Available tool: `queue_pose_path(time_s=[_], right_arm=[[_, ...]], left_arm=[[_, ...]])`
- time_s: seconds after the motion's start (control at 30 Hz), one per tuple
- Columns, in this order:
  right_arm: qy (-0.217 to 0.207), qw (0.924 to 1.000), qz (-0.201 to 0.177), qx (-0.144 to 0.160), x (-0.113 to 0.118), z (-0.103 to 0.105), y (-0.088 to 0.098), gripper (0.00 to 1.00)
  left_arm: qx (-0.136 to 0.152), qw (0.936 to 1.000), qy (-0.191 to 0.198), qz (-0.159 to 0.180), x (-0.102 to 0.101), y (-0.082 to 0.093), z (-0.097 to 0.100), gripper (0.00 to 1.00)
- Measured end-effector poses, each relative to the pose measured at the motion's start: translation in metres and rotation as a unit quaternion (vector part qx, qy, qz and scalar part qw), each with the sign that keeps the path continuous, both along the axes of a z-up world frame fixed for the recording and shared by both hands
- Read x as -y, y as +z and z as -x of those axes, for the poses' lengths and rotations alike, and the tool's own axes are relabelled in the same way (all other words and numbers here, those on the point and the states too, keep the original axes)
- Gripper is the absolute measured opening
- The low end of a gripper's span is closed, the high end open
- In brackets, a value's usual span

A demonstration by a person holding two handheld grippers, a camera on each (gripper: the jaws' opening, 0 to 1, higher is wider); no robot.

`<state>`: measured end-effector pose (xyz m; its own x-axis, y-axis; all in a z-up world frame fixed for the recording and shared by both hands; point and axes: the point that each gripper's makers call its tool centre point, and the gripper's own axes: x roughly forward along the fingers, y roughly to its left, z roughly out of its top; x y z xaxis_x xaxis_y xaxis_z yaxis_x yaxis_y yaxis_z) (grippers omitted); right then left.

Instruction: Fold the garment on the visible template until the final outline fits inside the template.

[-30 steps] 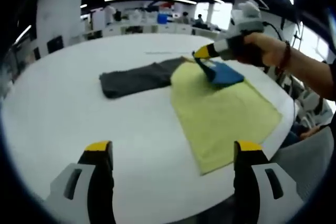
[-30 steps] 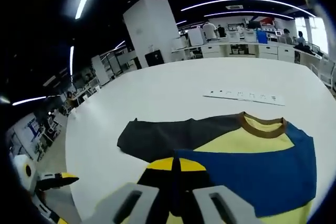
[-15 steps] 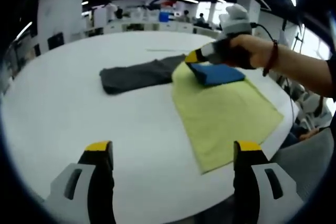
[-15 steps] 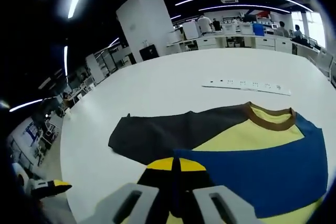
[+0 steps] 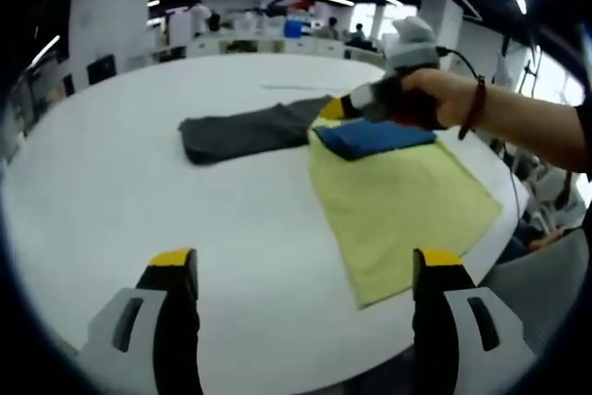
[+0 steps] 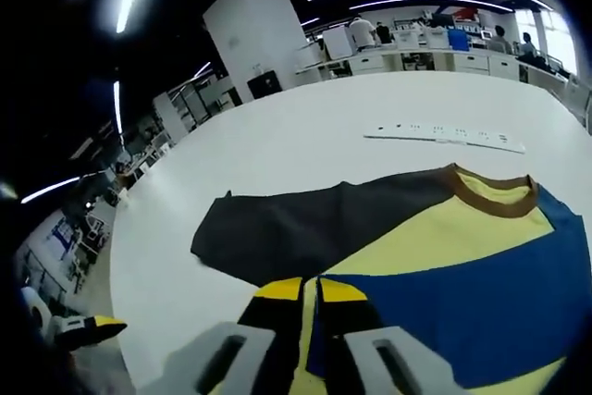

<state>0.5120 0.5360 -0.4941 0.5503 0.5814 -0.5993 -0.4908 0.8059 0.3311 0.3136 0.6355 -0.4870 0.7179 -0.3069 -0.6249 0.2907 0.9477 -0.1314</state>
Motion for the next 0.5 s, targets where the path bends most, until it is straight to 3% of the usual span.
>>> queue_pose_path(time_s=[0.27, 0.5], right_arm=[[0.020, 0.9975, 0.044, 0.052, 0.023, -0.005, 0.015, 0.27], [0.016, 0.9928, 0.070, 0.096, 0.060, -0.015, 0.033, 0.43]], left_arm=[[0.009, 0.9998, -0.006, -0.014, -0.001, 0.004, -0.001, 0.96], [0.016, 0.9993, -0.017, -0.028, 0.001, 0.008, -0.003, 0.99]])
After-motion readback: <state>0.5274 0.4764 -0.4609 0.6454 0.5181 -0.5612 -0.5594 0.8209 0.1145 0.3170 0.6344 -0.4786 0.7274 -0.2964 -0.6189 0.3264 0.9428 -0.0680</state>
